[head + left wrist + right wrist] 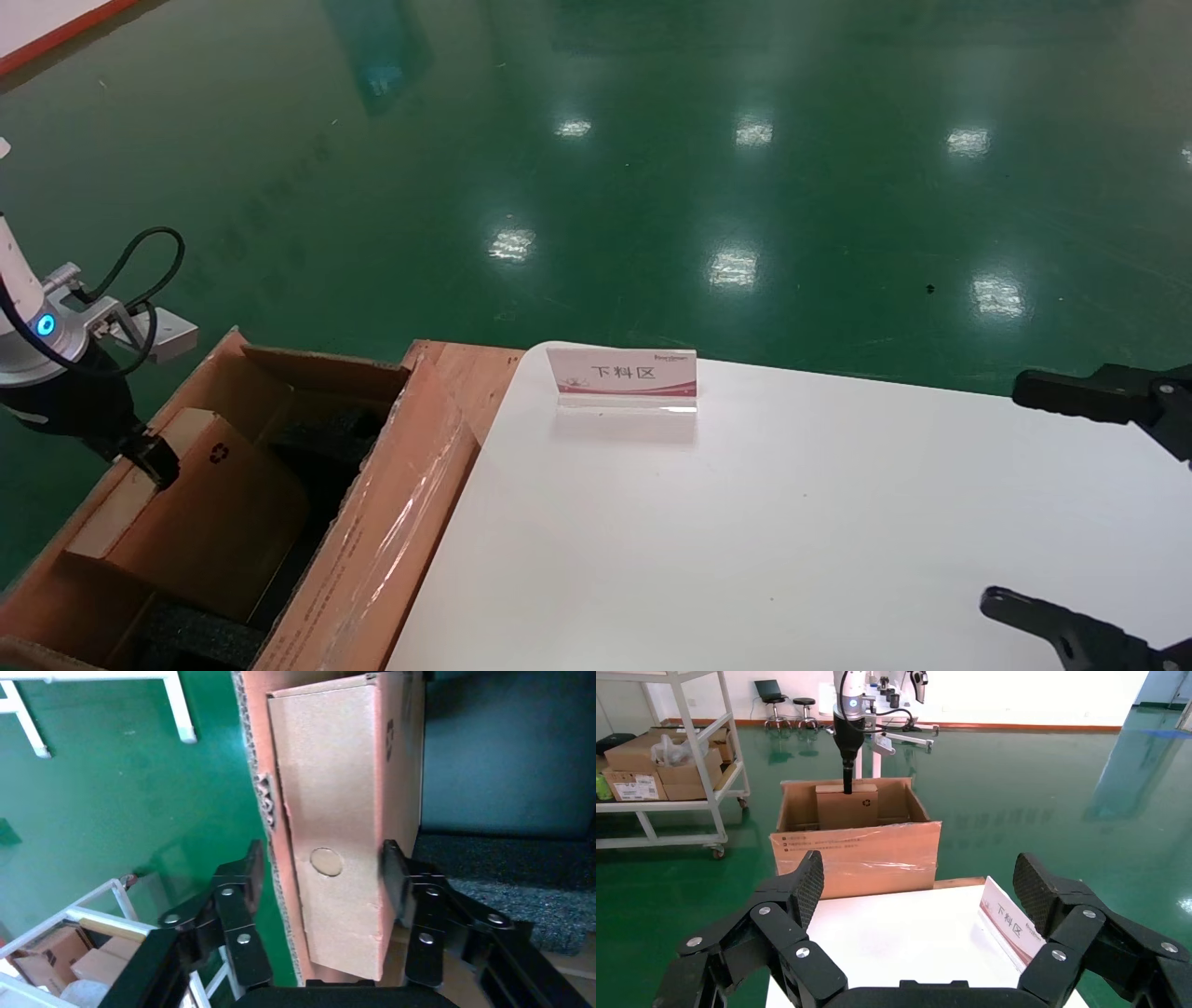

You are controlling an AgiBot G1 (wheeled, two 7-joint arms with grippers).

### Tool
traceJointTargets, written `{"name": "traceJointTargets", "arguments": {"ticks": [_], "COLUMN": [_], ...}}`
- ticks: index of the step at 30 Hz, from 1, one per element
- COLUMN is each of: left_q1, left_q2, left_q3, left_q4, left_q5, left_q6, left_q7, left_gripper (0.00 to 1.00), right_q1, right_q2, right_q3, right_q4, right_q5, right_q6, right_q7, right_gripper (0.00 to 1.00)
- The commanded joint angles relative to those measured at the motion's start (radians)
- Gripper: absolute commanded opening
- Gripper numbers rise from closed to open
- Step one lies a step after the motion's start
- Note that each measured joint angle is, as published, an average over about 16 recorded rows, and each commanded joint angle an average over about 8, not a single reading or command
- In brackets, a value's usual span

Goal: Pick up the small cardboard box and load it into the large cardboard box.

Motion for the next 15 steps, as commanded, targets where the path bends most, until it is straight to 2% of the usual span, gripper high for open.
{"name": "traceJointTargets", "arguments": {"ticks": [1, 9, 15], "left_q1": [-0.001, -0.009, -0.096], "left_q2": [0.0, 0.0, -0.016], "left_q3": [0.0, -0.005, -0.039], "left_q4": [-0.001, -0.005, -0.067], "left_q5": [0.0, -0.003, -0.022], "left_q6": [0.0, -0.006, -0.035], "left_q7": [0.0, 0.005, 0.048], "left_gripper": [1.0, 1.0, 1.0], "right_q1": [0.0, 0.0, 0.0], "right_q2": [0.0, 0.0, 0.0], "right_q3": [0.0, 0.0, 0.0], "right_q4": [0.0, 0.0, -0.001], "right_q5": [0.0, 0.0, 0.0], "right_q6": [0.0, 0.0, 0.0], "right_q7": [0.0, 0.0, 0.0], "right_gripper": [1.0, 1.0, 1.0]}}
